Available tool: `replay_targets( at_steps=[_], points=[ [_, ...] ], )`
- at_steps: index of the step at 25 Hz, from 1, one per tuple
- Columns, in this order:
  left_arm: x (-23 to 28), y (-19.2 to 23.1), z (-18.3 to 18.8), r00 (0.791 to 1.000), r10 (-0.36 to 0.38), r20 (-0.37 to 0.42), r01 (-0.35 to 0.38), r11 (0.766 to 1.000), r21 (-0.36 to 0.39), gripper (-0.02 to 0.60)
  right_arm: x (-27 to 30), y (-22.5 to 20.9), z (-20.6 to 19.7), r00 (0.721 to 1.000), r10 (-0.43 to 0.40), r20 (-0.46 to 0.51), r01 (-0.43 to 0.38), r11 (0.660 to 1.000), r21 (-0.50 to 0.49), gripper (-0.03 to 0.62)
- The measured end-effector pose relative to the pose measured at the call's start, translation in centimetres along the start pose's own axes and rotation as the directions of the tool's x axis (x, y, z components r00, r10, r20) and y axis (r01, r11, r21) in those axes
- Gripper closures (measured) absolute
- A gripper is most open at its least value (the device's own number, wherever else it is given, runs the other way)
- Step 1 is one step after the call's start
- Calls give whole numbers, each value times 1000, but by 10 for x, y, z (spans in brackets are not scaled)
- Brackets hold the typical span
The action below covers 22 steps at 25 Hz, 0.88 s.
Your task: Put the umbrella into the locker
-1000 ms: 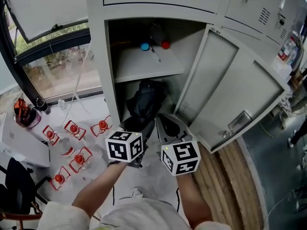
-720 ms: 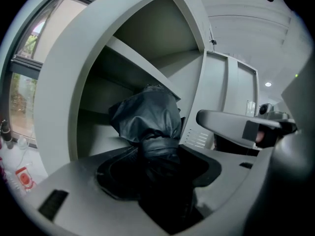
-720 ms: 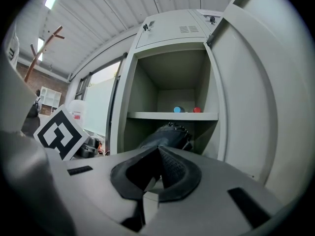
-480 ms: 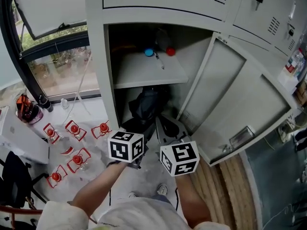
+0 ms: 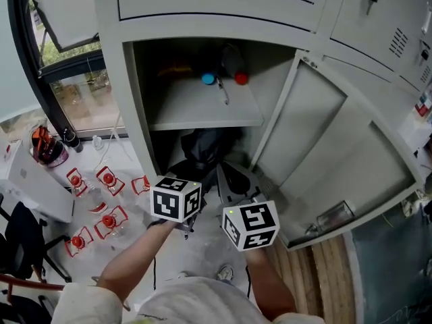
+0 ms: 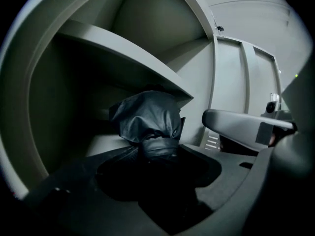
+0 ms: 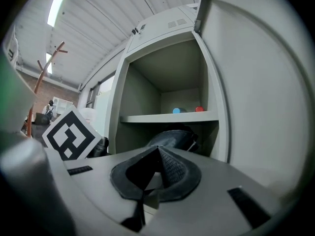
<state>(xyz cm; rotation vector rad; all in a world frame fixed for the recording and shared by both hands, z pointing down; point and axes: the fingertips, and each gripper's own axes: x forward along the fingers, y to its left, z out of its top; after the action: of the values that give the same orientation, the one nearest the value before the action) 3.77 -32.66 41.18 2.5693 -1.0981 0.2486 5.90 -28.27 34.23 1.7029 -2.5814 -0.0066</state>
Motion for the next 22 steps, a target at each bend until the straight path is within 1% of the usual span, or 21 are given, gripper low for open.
replay_targets(
  at_steps=[2,12,18,22],
  points=[
    [5,2,4,1000,8,-7,-8,1000,12,330,-1,-4,0,1000,5,0,-5,1000,5,591],
    [31,7,15,997,38,-61,-30,992,125,330,2,-16,-8,1000,20,-9,-20,999,27,591],
    [45,8,19,995,51,-91,-31,977,209,330,5,-19,-10,999,36,-16,-36,999,32,591],
    [52,10,24,993,64,-95,-38,967,254,330,7,-23,-12,999,43,-20,-42,999,31,591]
  ],
)
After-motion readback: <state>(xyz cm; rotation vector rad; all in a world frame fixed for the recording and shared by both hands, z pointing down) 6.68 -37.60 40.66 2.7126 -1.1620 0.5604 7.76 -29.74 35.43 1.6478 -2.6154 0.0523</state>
